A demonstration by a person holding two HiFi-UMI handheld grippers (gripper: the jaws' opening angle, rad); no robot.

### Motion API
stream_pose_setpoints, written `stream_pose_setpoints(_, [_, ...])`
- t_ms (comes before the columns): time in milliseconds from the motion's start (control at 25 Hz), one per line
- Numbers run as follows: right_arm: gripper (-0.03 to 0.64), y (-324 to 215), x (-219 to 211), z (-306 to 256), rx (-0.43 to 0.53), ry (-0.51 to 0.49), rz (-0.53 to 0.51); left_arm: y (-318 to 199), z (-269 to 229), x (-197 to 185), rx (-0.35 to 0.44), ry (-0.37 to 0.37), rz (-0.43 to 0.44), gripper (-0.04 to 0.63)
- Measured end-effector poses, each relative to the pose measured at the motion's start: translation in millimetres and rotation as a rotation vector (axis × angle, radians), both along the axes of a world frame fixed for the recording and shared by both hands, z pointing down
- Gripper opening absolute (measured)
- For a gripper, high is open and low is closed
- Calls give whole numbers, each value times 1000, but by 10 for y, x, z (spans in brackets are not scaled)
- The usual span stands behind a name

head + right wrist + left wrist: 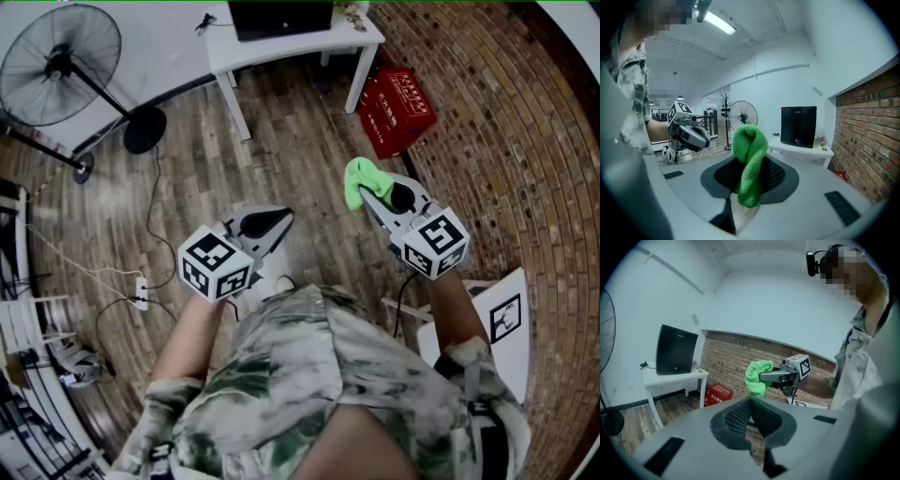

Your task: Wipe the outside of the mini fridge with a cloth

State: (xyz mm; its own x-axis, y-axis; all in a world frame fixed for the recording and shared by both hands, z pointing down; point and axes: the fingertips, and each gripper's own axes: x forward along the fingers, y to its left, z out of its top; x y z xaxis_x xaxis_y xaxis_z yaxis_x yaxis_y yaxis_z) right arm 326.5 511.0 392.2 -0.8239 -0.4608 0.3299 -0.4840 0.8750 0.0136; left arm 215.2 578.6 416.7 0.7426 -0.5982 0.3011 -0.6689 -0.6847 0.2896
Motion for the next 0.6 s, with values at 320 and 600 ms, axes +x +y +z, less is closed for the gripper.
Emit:
stream_pose_setpoints(320, [112, -218, -444, 75, 17, 19, -6, -203, 66, -277, 13, 2, 52, 26])
stream_pose_setpoints(600, [115, -775, -553, 21, -10, 7, -27, -641, 84, -269, 32, -27, 102, 28])
